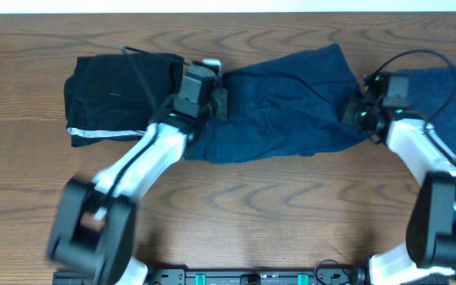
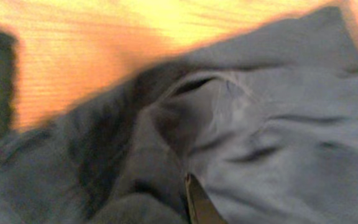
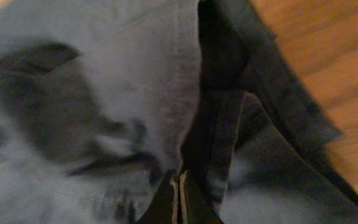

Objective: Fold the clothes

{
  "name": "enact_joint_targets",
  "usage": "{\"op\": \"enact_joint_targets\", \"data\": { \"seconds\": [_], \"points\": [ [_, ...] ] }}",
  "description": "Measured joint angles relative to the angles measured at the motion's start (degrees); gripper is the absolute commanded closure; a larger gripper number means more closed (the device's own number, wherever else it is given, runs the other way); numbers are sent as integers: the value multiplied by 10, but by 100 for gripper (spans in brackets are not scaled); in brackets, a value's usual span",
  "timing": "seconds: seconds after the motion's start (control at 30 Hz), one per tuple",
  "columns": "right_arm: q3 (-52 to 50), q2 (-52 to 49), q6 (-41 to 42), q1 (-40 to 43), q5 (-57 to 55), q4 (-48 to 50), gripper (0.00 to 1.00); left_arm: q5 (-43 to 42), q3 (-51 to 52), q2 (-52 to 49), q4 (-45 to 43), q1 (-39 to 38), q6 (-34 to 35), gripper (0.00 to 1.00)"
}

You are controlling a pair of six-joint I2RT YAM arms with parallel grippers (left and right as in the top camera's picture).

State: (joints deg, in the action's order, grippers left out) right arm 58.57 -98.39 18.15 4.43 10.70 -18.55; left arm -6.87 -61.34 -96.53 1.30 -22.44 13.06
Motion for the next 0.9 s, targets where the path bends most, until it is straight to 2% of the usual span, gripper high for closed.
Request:
{"op": "enact_joint_targets", "data": {
  "seconds": [0.23, 0.37, 0.47, 0.57, 0.7, 0.9],
  "points": [
    [52, 150, -4, 32, 16, -224, 99, 0, -21, 186, 204, -1, 1, 94],
    [54, 234, -5, 47, 17, -368, 99, 0, -20, 236, 339, -1, 16, 94],
    [53, 280, -5, 50, 14, -439, 99, 0, -20, 255, 436, -1, 44, 94],
    [36, 306, -5, 50, 7, -483, 99, 0, -14, 254, 510, -1, 72, 94],
    [-25, 315, -3, 50, -3, -490, 99, 0, 16, 248, 559, -1, 95, 94],
    [-125, 312, 33, 50, -7, -456, 98, -8, 92, 238, 580, -1, 119, 94]
  ]
}}
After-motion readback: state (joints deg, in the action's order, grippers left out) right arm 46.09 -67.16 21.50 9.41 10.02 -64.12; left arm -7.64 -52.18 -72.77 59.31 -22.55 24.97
